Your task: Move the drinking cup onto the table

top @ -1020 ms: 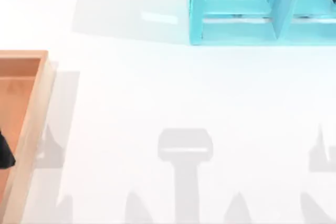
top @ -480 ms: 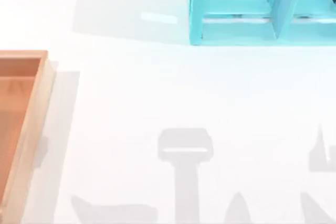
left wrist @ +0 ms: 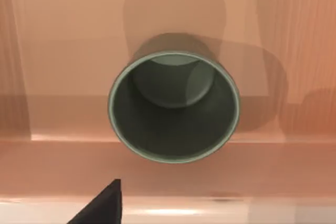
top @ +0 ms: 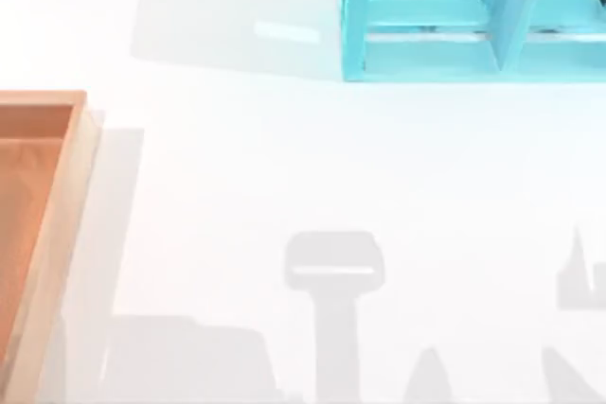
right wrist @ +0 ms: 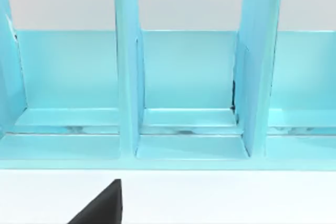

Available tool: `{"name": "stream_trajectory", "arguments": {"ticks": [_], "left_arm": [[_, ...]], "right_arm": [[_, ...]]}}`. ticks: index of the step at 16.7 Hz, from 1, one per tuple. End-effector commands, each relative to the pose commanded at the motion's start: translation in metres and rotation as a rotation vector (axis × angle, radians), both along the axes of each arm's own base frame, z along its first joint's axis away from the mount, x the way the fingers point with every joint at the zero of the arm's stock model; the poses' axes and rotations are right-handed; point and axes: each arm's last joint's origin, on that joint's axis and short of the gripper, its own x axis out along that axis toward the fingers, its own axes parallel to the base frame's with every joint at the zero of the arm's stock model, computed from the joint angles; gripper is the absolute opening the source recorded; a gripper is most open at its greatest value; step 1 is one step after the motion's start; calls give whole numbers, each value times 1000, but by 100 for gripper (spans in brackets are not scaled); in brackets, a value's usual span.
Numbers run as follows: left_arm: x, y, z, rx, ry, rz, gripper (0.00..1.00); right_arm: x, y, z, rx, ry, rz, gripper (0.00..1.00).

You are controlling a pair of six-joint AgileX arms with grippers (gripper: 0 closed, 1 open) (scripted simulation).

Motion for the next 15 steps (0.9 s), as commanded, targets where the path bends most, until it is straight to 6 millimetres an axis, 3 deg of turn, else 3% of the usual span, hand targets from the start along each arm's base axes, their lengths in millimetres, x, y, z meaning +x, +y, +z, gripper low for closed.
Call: {"name": "stream_trajectory", "arguments": {"ticks": [8,15], "left_arm": [[4,3,-2,-11,35,-1,100],[9,5,-61,-11,36,-1,100]], "right_arm": [[0,0,0,0,0,0,100],[0,0,0,0,0,0,100]]}}
